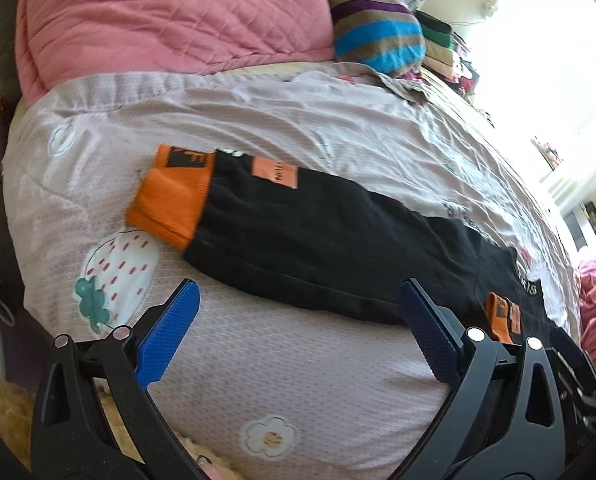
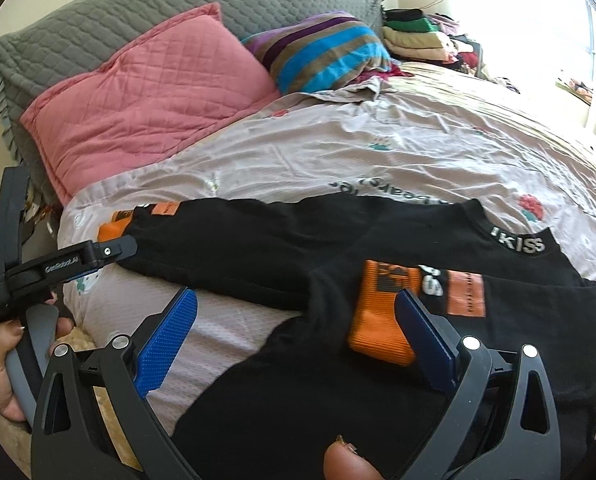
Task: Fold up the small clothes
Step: 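Move the left gripper to the other orange cuff and grasp it, then lift the sleeve with the left gripper and carry it across toward the right gripper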
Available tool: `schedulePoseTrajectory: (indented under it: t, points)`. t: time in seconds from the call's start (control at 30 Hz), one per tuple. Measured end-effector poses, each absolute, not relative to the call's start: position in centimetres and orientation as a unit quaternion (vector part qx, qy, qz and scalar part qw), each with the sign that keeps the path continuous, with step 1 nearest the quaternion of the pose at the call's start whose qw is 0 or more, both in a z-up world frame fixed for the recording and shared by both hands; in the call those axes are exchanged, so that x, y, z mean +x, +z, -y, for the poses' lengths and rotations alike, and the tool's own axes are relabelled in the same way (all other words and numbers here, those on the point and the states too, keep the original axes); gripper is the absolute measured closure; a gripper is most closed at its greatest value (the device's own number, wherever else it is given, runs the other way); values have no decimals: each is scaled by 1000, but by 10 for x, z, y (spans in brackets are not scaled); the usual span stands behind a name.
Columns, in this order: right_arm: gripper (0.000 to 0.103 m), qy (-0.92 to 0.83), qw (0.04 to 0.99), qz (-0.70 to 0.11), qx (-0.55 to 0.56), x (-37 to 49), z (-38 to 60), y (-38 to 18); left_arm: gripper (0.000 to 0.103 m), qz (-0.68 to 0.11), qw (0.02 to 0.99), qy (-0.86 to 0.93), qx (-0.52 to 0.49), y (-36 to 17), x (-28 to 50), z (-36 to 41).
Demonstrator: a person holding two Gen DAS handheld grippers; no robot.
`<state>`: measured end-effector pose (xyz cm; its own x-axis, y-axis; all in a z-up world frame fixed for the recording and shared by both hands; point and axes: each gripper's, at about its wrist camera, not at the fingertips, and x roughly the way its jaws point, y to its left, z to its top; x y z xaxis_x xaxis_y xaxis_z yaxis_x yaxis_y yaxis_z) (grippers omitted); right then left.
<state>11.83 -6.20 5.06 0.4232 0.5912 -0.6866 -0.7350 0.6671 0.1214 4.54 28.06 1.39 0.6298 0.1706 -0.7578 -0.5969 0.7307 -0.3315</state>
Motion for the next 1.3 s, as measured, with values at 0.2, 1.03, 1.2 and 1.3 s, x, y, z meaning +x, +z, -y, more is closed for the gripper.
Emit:
schedulePoseTrajectory:
  t: [0.2,1.03,1.2,1.3]
  points:
    - [5,413,825,-368,-113,112,39,40,10,-363,847,235,-309,6,41,-298]
    - [5,400,827,-391,-62,120,65,33,96,-256,856,225,-390,16,45,-341]
    - [5,380,838,-391,-38,124,100,38,97,-232,884,184,-363,56,52,-311]
    - [5,367,844,-389,-31,127,118,39,97,-224,896,156,-349,77,57,-291]
